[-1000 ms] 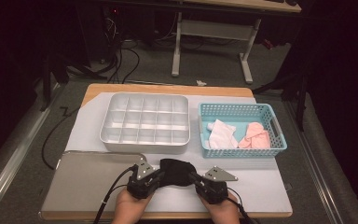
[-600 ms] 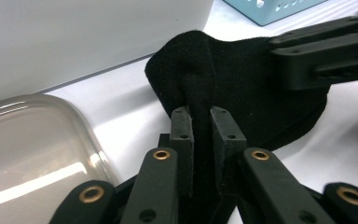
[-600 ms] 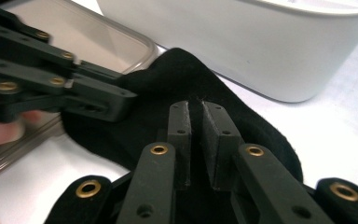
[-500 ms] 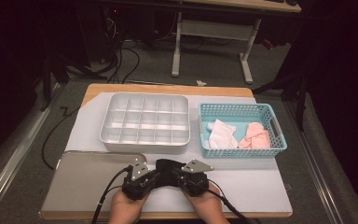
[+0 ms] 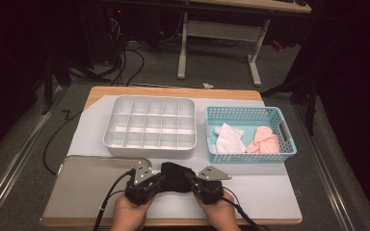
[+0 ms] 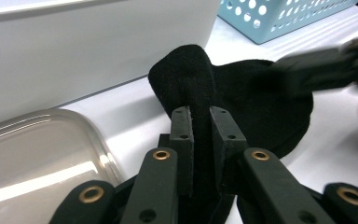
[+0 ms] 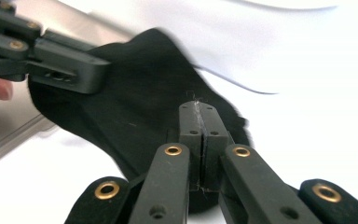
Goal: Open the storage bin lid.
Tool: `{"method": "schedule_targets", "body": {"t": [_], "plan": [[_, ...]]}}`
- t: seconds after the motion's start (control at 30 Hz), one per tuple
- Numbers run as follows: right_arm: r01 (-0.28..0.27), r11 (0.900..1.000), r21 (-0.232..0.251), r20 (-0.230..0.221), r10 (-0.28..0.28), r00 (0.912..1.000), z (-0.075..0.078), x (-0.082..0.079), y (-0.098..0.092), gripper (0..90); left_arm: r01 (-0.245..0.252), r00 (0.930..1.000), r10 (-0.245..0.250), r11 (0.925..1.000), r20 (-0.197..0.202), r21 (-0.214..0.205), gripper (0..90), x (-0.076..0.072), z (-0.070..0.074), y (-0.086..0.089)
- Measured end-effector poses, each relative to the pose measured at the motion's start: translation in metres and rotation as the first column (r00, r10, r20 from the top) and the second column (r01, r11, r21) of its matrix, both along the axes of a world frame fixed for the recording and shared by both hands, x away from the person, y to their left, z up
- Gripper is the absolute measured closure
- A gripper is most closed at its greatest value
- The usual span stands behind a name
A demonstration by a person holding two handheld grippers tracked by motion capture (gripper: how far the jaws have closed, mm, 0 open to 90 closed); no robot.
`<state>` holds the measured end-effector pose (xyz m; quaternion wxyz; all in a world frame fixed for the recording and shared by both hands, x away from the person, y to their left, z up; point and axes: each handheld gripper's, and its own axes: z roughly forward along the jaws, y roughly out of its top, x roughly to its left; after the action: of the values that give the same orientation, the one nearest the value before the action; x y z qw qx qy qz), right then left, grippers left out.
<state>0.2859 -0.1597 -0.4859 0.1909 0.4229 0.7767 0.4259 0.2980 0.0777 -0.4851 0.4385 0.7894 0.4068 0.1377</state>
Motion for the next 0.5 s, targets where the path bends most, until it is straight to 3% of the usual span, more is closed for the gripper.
{"method": "schedule_targets", "body": {"t": [0.23,0.5], "plan": [[0.073,0.9973,0.009,-0.046,-0.072,0.9963,-0.013,-0.009,-0.025,89.9,-0.005,0.9999,0.004,0.9995,0.01,0.033,80.4,0.001,0.003,0.0],[0.044,0.9987,-0.023,-0.106,-0.047,0.9932,-0.023,-0.006,-0.019,89.6,-0.005,0.9998,0.004,0.9986,0.02,0.052,79.9,0.002,0.006,-0.004]]}}
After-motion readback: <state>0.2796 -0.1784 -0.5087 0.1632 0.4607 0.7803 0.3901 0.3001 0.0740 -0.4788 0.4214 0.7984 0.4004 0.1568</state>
